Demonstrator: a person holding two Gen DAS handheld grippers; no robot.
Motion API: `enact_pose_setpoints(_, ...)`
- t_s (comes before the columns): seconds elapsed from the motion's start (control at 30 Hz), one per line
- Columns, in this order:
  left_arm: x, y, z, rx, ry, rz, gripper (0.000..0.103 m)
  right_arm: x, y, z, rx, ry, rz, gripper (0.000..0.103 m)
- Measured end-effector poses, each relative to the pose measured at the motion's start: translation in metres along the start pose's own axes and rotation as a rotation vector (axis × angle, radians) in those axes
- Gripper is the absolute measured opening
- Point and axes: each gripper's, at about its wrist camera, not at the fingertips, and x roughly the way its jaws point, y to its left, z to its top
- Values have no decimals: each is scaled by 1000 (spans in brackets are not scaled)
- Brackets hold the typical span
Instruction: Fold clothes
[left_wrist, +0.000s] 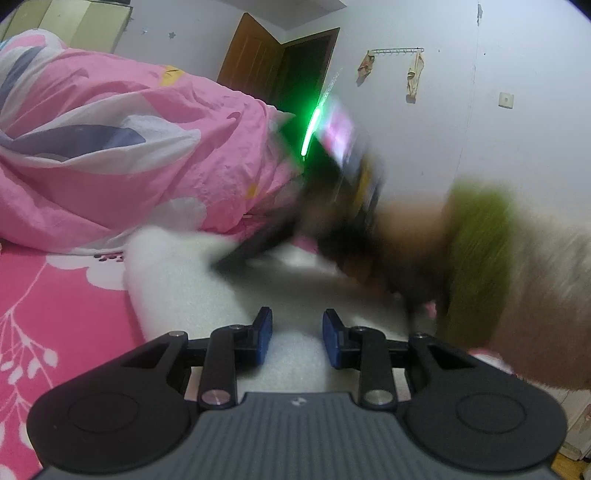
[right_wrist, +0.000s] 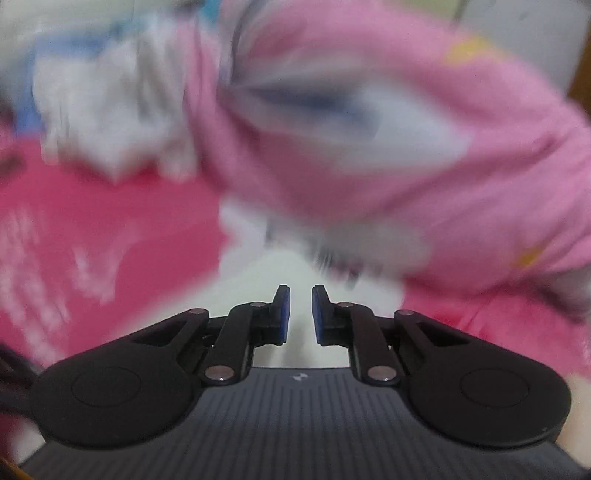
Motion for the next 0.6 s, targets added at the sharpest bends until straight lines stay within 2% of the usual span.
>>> enact_pose_setpoints(0.03, 1, 0, -1, -2, 2, -1, 30, 16, 0, -8, 4, 36, 18, 11)
enact_pose_setpoints(0.1, -2, -1, -1, 3, -8, 1, 31, 13, -11, 0, 46, 58, 40, 11)
enact_pose_setpoints(0.17, -2, 0, -2, -2, -11, -3, 31, 6, 1, 12, -65, 90, -12, 11)
enact_pose_setpoints(0.27, -1, 0, -2, 0, -14, -2, 31, -5, 10, 35, -112, 28, 12, 11)
enact_pose_setpoints(0.37, 1, 0, -2, 0, -15, -2, 31, 0, 9, 57, -112, -63, 74, 11)
enact_pose_setpoints(0.4, 1, -1, -2, 1, -16, -1, 31, 10, 9, 60, -114, -66, 92, 11)
enact_pose_setpoints(0.47, 1, 0, -2, -1, -17, 0, 31, 46, 11, 46, -129, -1, 101, 11)
enact_pose_setpoints(0.6, 2, 2, -2, -8, -18, -3, 31, 56, 11, 44, -125, 7, 96, 12)
